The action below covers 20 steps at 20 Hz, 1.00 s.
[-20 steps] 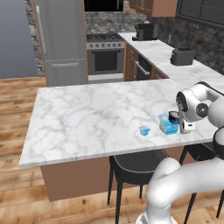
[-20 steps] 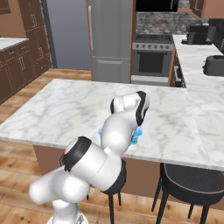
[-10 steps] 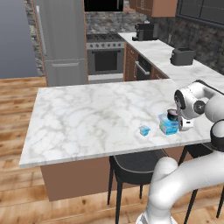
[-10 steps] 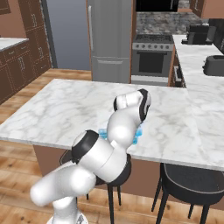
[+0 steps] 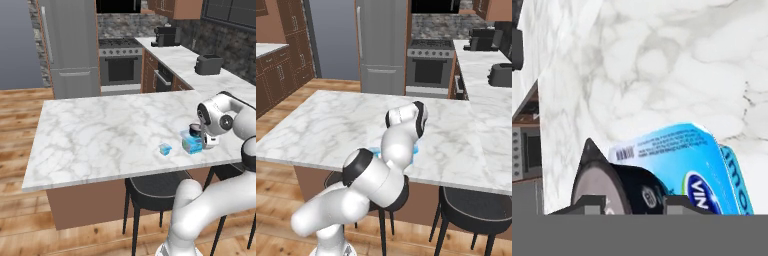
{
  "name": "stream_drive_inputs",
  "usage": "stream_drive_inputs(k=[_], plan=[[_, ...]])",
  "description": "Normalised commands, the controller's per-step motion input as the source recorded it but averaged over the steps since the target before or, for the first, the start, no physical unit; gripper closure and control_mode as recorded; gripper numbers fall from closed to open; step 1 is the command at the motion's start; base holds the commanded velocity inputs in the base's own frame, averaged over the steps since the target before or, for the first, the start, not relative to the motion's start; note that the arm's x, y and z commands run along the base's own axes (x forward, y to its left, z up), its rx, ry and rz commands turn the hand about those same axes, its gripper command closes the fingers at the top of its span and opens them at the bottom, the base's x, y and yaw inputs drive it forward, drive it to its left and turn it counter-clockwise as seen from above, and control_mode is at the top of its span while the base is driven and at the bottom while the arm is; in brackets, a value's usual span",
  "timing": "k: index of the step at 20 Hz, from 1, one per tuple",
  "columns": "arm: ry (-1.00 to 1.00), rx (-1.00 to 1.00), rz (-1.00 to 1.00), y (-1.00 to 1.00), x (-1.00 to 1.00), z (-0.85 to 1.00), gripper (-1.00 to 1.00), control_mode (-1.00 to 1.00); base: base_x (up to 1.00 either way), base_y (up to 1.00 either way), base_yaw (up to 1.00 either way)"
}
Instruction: Stack the yogurt containers by placing the smaller containers on top of the larger containers.
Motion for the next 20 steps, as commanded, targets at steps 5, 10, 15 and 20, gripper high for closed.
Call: stream_drive_inputs(k=[5,10,15,20], plan=[[0.31,0.0,0.02,-0.15,0.01,0.4,-1.0,-1.0,0.0,0.0,0.0],[0.2,0.03,0.03,-0.38,-0.11,0.76,-1.0,-1.0,0.0,0.0,0.0],[0.08,0.04,0.03,-0.29,-0.49,1.0,-1.0,-1.0,0.0,0.0,0.0],[0.0,0.0,0.05,-0.08,-0.73,0.92,-1.0,-1.0,0.0,0.0,0.0]])
